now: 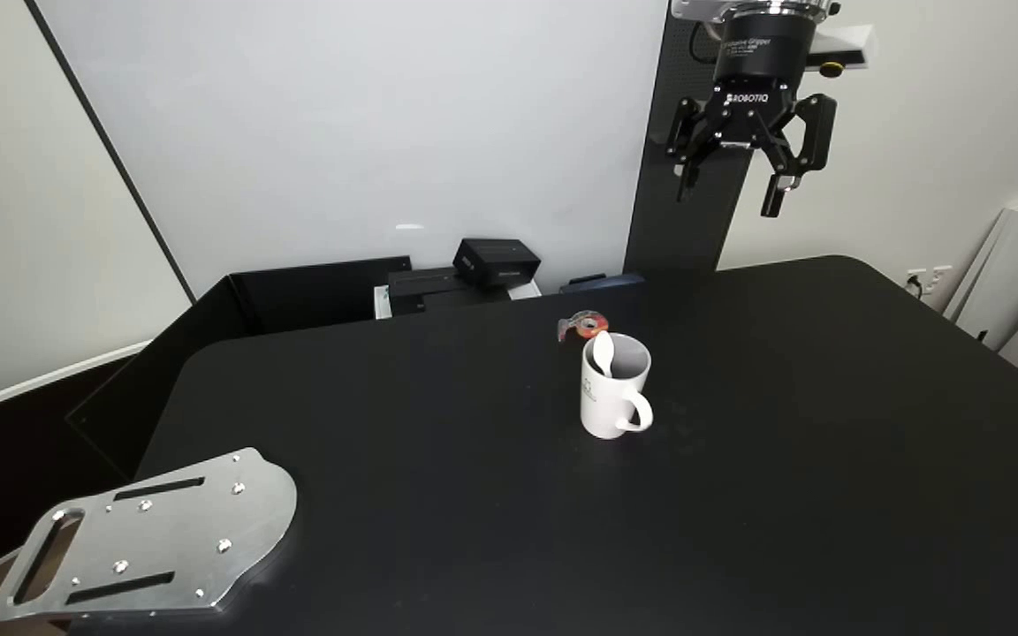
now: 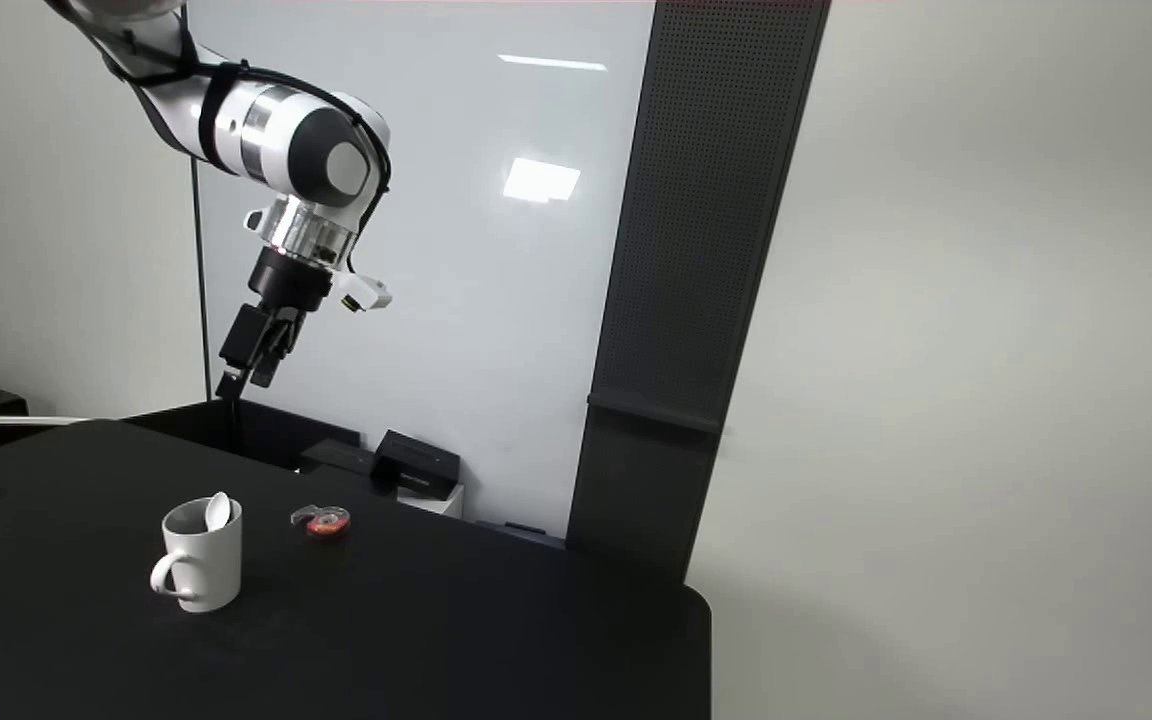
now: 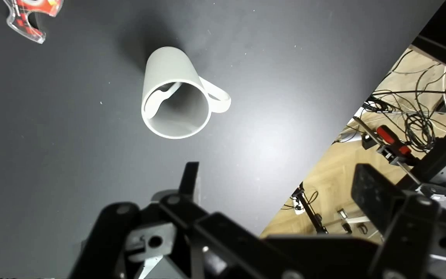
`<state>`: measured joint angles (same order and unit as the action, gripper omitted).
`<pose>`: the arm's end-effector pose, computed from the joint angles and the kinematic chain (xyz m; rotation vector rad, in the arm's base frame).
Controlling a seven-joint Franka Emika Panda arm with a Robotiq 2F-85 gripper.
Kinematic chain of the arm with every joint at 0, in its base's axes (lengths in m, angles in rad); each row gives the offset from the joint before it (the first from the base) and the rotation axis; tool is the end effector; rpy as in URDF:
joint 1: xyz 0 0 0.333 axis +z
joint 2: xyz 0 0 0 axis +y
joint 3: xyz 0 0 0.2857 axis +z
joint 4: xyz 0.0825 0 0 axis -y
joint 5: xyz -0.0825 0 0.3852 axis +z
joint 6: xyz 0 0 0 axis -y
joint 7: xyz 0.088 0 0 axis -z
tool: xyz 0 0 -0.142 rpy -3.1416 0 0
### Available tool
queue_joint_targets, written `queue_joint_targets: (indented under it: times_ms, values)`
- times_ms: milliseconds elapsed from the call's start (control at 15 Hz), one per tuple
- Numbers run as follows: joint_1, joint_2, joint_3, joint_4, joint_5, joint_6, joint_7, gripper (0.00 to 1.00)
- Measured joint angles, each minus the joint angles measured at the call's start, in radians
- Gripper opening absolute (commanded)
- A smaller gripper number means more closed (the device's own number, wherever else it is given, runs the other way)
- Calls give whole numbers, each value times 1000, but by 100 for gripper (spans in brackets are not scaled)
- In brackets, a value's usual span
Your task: Remove the white spoon from the mug and place it on the table
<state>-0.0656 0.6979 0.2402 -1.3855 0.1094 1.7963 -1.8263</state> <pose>0.6608 0.1082 0.2341 -1.5774 -2.2726 -0.0156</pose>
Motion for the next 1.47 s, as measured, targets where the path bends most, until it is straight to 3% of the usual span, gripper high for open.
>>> queue_joint_targets:
  times_ms: [467, 1467]
  values:
    - [37, 39, -32, 22, -34, 1, -21, 100]
    - [129, 248, -40, 235, -129, 24, -55, 100]
